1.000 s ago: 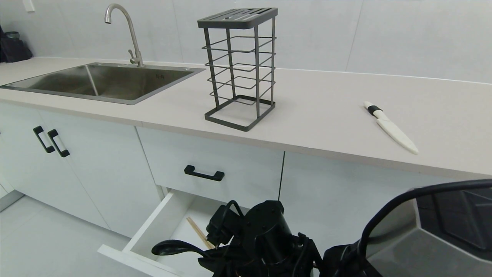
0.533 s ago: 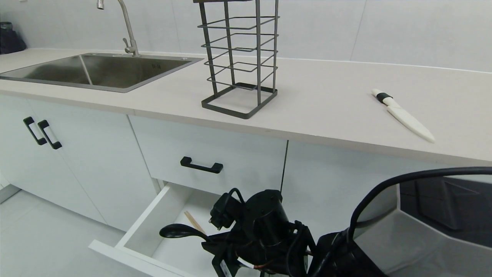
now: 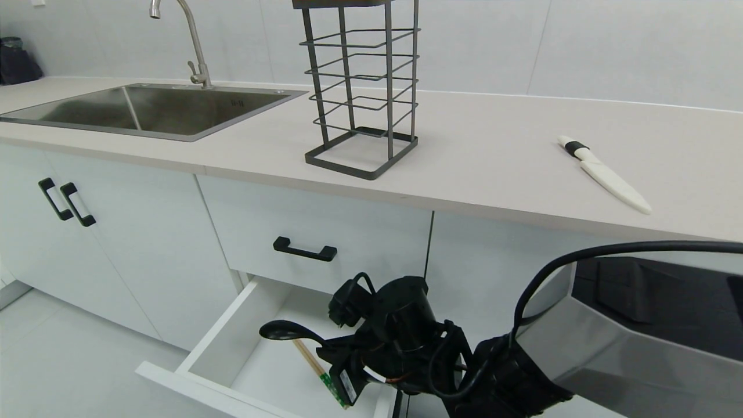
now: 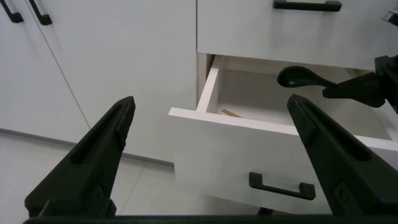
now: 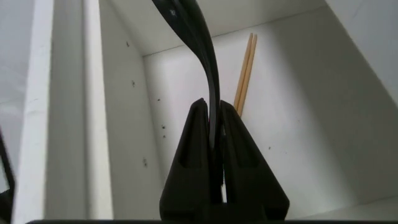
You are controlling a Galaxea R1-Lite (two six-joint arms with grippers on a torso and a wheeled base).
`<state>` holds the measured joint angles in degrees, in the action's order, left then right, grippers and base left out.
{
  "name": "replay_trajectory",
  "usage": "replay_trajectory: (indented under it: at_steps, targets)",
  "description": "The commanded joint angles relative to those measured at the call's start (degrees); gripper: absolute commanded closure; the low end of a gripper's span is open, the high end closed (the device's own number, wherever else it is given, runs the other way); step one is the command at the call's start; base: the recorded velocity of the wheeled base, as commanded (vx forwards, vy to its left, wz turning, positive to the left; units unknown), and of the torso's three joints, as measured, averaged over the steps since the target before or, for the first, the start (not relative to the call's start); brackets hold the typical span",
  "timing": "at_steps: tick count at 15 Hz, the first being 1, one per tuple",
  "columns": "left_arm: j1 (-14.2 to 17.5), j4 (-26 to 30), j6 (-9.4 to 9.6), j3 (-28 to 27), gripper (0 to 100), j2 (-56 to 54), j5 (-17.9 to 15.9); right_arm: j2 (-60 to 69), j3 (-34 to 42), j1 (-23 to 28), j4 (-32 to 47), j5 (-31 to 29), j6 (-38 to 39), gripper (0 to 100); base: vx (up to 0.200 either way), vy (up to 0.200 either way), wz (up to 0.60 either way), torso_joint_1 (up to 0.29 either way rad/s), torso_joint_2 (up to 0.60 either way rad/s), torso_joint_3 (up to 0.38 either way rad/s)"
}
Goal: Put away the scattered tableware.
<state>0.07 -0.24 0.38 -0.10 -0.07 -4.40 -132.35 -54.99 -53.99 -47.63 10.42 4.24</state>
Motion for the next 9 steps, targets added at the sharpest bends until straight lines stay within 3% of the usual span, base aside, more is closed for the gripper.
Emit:
replay_trajectory:
  at_steps: [1, 4, 9]
  targets:
    - [0.01, -0.02, 0.06, 0.01, 0, 0.07, 0.01, -3.79, -3.1, -0.15, 0.17, -0.23, -2.13, 100, 0.0, 0.0, 0.0, 0.0, 0.0, 0.0]
    - [0.01, -0.02, 0.06, 0.01, 0, 0.07, 0.01, -7.48, -9.52, 0.55, 3.77, -4.09, -6.09, 100, 0.0, 0.0, 0.0, 0.0, 0.0, 0.0]
    - [0.01, -0.02, 0.06, 0.01, 0, 0.07, 0.01, -8.71, -10.66, 0.38, 5.97, -8.4, -8.2, 100, 0.0, 0.0, 0.0, 0.0, 0.0, 0.0]
